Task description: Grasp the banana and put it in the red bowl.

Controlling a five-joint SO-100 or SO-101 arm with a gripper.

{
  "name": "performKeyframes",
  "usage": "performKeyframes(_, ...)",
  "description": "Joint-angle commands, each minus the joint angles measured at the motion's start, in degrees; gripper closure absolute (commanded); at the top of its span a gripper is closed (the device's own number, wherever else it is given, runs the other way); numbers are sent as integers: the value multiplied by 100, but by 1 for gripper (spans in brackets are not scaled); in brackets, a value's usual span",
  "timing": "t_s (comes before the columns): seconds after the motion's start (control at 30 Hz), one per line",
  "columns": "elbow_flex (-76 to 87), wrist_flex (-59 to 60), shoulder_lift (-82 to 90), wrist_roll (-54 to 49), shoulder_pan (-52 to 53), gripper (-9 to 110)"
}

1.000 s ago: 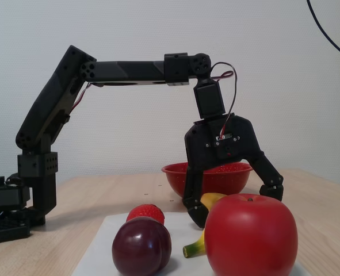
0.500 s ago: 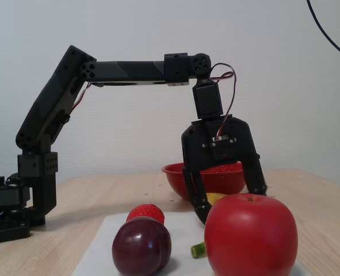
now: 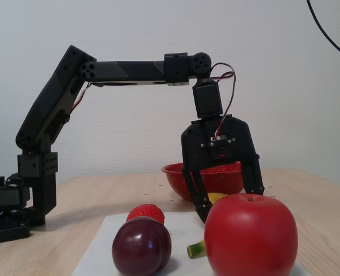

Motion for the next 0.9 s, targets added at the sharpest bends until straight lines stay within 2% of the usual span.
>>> performKeyframes(0.0,-272,229,1608,-70,-26,101)
performKeyframes(0.53,519,686,3340,-9,193,101)
performKeyframes(0.87,387,905,4096,-141,352,101)
